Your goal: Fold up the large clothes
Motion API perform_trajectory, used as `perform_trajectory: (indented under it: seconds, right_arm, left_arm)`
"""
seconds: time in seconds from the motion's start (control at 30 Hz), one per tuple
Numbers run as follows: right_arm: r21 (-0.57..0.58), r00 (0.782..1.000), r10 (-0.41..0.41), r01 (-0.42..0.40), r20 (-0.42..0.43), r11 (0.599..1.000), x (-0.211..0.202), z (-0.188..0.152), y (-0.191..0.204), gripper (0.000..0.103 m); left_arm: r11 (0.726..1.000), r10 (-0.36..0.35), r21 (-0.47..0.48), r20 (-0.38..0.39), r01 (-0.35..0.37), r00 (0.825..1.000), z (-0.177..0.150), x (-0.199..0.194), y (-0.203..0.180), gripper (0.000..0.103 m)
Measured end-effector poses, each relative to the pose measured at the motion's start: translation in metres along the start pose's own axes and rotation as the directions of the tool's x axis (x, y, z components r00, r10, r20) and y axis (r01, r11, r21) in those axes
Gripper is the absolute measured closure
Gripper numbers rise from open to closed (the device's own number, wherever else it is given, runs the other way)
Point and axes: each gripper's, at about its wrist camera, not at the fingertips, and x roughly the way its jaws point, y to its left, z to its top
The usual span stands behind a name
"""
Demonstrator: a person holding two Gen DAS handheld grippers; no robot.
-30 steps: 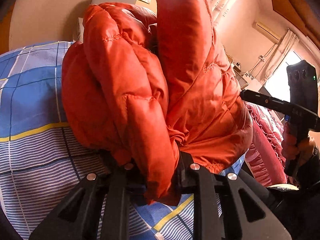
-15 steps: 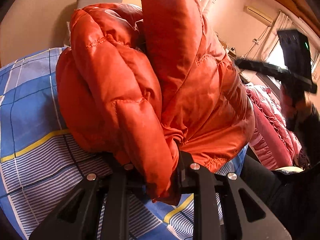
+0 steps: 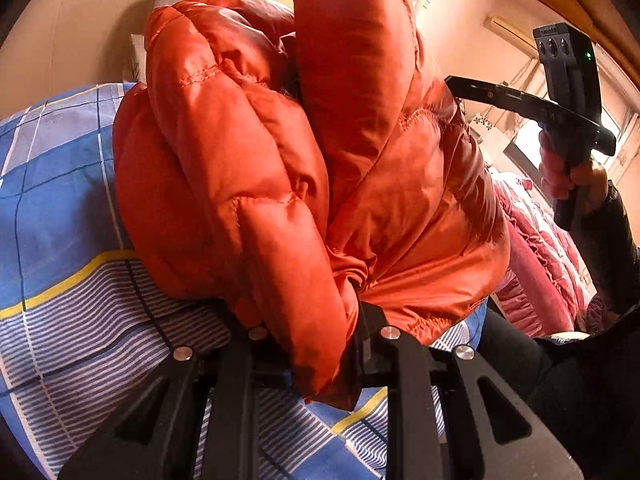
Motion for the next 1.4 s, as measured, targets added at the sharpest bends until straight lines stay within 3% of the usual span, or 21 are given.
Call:
perform_trajectory:
  seconds: [0.23,0.53,0.83,1.07,1.4]
  right_arm:
    - [-0.059,1.000,-0.004,0.004,0.008,0.998,-0.010,-0.002,0.004,0.079]
    - [-0.154,0.999,-0.035,0.039,0.026,0.987,0.002,0.036,0.015,0.079]
    - [-0.225,1.000,-0.011,0.011,-0.002,0.974,0.026,0.063,0.031,0.079]
    - [-0.276,0.996,0.022,-0.044,-0.081,0.960,0.058,0.080,0.036,0.079]
    - [-0.411,0.978,-0.020,-0.070,-0.210,0.909,0.113,0.082,0.068,0.079]
  left_arm:
    - [0.999,0.009,0.042,-0.038,-0.007,0.999,0.013,0.008,-0.004,0.083]
    - [0.998,0.005,0.063,-0.062,-0.001,0.998,0.019,0.017,-0.011,0.083]
    - [0.996,-0.027,0.082,-0.076,0.033,0.997,0.023,0.021,-0.005,0.083]
    - [0.994,-0.047,0.099,-0.083,0.056,0.995,0.025,0.025,-0.004,0.083]
    - [0.991,-0.091,0.088,-0.083,0.098,0.992,0.021,0.028,0.012,0.083]
